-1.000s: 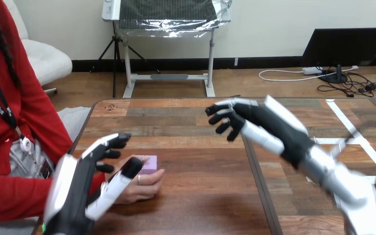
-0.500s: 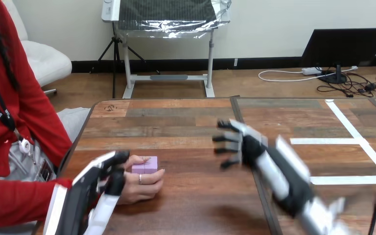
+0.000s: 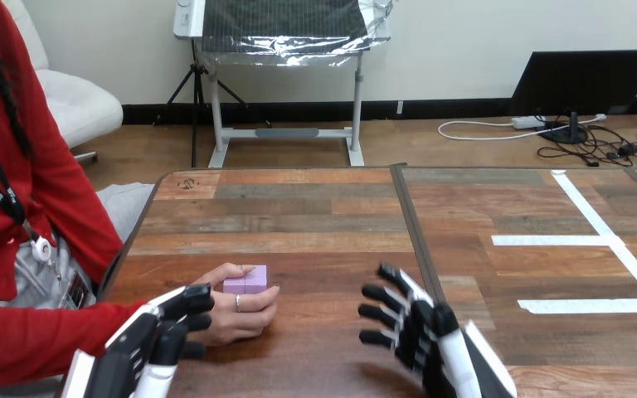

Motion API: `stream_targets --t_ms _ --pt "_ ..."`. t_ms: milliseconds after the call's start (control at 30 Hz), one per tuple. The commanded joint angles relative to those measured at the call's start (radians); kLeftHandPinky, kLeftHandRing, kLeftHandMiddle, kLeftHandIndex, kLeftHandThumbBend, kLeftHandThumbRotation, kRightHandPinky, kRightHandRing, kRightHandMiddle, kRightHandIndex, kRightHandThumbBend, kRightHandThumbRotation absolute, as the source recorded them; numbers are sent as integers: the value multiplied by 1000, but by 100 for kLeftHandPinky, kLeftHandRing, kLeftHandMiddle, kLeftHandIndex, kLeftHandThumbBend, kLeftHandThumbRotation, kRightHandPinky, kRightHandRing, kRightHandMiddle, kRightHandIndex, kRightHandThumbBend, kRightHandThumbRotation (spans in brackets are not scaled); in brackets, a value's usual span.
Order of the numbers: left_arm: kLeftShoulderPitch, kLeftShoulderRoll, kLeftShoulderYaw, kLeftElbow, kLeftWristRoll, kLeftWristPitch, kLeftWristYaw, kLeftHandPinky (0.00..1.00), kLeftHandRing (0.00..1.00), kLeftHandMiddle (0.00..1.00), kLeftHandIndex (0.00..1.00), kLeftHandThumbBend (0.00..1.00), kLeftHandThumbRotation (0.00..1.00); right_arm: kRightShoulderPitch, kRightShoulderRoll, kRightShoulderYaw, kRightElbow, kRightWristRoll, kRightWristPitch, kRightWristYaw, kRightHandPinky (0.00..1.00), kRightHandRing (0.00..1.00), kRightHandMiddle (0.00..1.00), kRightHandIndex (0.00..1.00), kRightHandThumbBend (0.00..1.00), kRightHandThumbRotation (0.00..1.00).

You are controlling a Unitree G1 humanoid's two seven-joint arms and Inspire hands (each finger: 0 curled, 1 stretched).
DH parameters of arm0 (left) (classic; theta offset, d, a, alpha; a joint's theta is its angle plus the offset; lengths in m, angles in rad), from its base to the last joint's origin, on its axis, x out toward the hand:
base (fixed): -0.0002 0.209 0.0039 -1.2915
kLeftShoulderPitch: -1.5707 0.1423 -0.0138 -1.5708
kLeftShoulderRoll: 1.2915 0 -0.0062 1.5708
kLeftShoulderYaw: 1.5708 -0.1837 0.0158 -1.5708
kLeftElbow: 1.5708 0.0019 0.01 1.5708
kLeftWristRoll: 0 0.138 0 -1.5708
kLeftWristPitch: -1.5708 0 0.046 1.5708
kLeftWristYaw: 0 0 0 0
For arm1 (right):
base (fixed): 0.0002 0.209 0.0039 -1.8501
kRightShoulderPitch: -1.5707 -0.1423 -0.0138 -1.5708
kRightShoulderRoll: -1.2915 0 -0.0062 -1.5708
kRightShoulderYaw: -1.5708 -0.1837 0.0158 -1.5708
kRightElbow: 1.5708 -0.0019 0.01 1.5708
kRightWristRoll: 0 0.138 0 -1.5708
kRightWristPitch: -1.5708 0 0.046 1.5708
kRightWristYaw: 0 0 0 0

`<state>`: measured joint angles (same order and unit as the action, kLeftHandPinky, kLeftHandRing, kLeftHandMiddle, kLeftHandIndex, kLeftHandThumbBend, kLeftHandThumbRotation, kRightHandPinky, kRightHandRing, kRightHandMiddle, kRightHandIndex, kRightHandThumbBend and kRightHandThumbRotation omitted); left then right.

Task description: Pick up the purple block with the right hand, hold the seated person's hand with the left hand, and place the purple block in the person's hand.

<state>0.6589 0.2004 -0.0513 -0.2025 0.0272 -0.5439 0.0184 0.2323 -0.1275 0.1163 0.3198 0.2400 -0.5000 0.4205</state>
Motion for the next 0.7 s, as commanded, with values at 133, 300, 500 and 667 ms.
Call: stream_targets --t_ms 133,300,500,667 --pt "-4 -12 28 -95 -47 -41 -33 66 76 76 74 60 100 9 28 -11 -147 61 -11 42 94 93 94 97 74 100" --pt "-4 -26 31 -108 -51 -52 -41 67 76 76 74 59 100 35 35 -6 -176 71 3 56 98 96 96 98 76 100" --pt "-9 -44 28 -121 -39 -58 -43 67 76 76 74 58 100 47 39 -9 -189 88 20 68 100 97 97 99 77 100" --pt "-10 -58 16 -136 -37 -48 -47 67 76 76 75 61 100 43 41 -14 -192 96 34 67 100 97 97 99 77 100"
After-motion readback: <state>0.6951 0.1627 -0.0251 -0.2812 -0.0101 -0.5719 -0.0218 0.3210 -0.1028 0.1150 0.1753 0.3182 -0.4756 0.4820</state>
